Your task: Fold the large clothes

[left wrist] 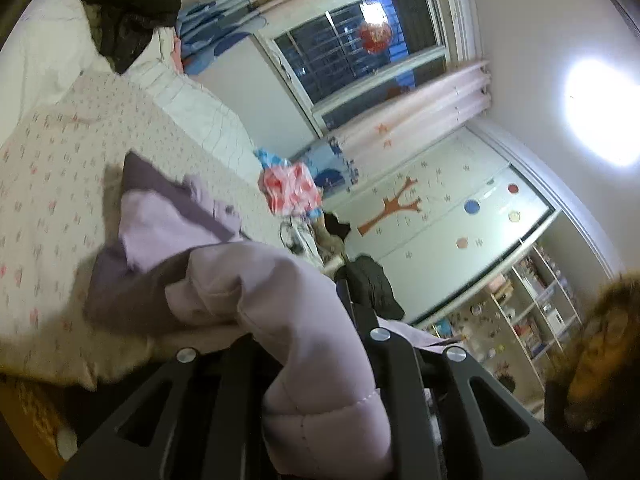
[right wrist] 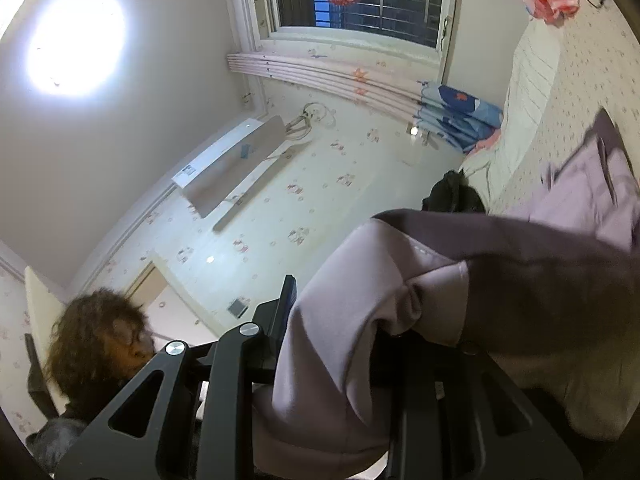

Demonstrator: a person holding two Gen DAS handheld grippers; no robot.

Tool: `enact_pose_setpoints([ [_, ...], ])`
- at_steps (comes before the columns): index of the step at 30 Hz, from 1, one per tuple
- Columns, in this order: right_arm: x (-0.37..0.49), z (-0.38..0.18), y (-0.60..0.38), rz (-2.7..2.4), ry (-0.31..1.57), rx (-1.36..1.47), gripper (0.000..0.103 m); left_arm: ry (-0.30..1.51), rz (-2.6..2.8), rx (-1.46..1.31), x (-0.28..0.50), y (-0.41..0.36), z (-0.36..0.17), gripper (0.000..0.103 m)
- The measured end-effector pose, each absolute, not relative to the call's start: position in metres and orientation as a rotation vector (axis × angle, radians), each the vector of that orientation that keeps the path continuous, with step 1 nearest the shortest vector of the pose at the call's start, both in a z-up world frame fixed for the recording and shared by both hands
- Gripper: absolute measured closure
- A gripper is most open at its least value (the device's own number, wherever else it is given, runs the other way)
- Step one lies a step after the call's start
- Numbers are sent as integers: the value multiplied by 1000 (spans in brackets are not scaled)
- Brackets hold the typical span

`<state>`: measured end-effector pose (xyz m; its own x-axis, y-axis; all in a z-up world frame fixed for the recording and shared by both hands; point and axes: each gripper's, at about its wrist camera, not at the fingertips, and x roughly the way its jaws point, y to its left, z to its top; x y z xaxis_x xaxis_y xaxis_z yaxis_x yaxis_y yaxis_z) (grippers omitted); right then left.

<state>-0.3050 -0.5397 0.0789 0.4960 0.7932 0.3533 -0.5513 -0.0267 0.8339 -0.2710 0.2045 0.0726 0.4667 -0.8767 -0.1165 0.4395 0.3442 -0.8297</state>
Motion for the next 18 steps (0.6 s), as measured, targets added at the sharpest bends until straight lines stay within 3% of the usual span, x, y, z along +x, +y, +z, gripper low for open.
enact_pose_setpoints([
  [10, -173, 96, -545, 925, 324, 1182, 78, 612, -835, -882, -132, 183, 75, 87],
  [18, -77, 62, -540, 748, 418, 1234, 78, 654, -736, -900, -55, 163, 49, 87],
])
